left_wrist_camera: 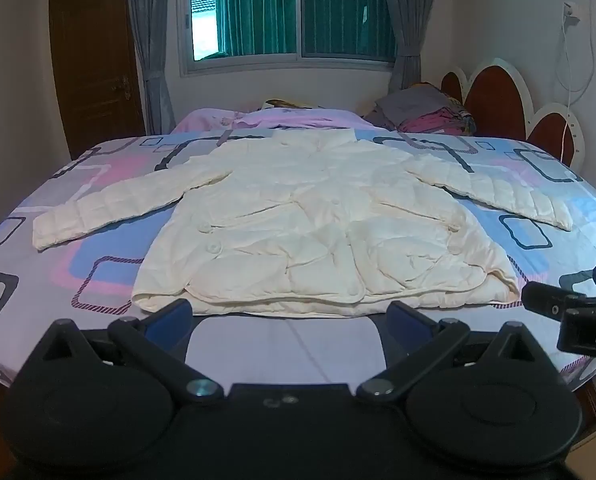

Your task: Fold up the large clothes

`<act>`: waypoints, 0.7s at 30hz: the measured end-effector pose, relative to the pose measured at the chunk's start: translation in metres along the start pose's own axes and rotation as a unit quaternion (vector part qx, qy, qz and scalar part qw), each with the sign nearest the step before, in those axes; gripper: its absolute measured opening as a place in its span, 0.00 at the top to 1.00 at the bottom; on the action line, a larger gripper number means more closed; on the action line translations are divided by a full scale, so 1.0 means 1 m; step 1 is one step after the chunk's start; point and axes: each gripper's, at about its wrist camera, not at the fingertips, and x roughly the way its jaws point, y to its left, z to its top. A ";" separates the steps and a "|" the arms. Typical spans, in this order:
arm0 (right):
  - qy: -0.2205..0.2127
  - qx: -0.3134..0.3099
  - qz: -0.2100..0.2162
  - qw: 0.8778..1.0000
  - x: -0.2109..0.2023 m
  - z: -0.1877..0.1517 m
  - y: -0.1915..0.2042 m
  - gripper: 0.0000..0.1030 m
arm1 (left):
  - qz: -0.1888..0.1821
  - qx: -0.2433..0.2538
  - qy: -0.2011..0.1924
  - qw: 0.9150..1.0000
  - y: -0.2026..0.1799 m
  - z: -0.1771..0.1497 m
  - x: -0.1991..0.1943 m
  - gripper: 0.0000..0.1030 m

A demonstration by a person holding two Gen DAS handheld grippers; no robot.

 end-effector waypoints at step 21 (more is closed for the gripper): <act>-0.002 -0.001 0.002 1.000 -0.002 0.002 -0.003 0.00 | 0.004 -0.002 -0.002 1.000 -0.005 -0.003 -0.002 0.00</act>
